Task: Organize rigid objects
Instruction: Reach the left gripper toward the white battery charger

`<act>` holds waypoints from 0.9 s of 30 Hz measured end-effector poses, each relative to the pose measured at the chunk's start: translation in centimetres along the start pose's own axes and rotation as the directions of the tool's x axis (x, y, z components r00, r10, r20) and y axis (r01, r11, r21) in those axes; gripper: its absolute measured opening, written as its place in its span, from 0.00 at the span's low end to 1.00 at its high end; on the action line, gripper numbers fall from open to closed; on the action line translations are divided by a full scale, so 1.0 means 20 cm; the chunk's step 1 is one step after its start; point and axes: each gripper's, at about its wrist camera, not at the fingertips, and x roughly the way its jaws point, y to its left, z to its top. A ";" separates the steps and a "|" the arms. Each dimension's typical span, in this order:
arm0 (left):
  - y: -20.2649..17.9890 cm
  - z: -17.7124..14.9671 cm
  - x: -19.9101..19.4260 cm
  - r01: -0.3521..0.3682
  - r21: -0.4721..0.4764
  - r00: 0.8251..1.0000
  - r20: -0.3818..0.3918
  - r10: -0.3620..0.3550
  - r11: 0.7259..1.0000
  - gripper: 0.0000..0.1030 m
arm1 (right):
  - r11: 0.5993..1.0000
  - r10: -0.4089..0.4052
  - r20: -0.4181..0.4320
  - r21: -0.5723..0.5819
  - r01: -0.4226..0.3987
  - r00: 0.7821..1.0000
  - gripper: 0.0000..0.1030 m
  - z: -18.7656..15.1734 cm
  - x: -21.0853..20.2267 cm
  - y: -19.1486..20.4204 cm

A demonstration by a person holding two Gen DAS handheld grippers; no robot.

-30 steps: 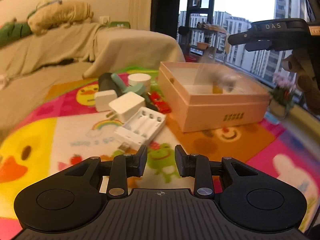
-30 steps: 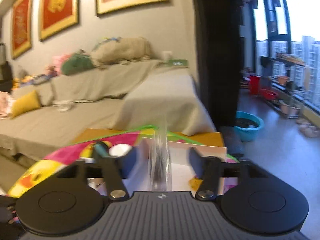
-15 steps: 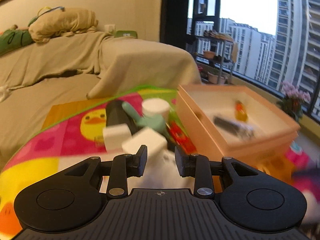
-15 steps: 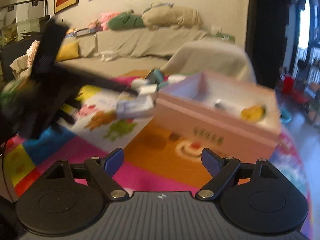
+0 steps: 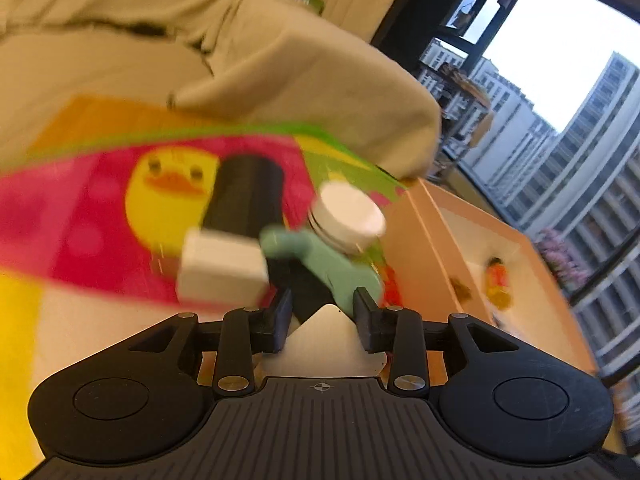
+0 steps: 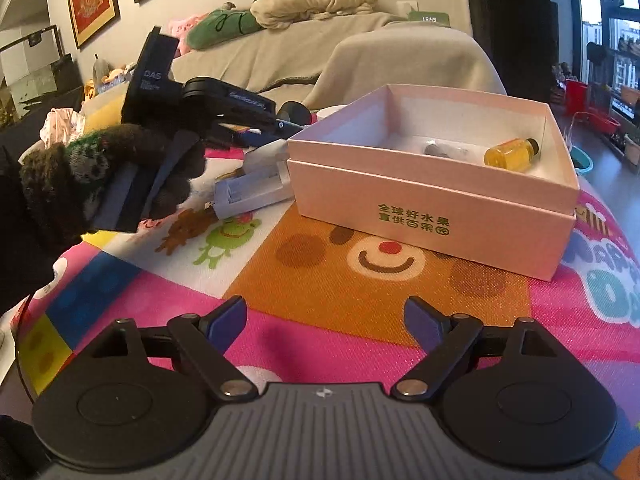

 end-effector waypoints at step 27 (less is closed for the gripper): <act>-0.44 -0.69 -0.71 -0.075 0.527 0.997 0.015 0.079 0.846 0.35 | 0.975 0.024 -0.130 -0.214 -0.051 0.991 1.00 0.01 0.08 0.23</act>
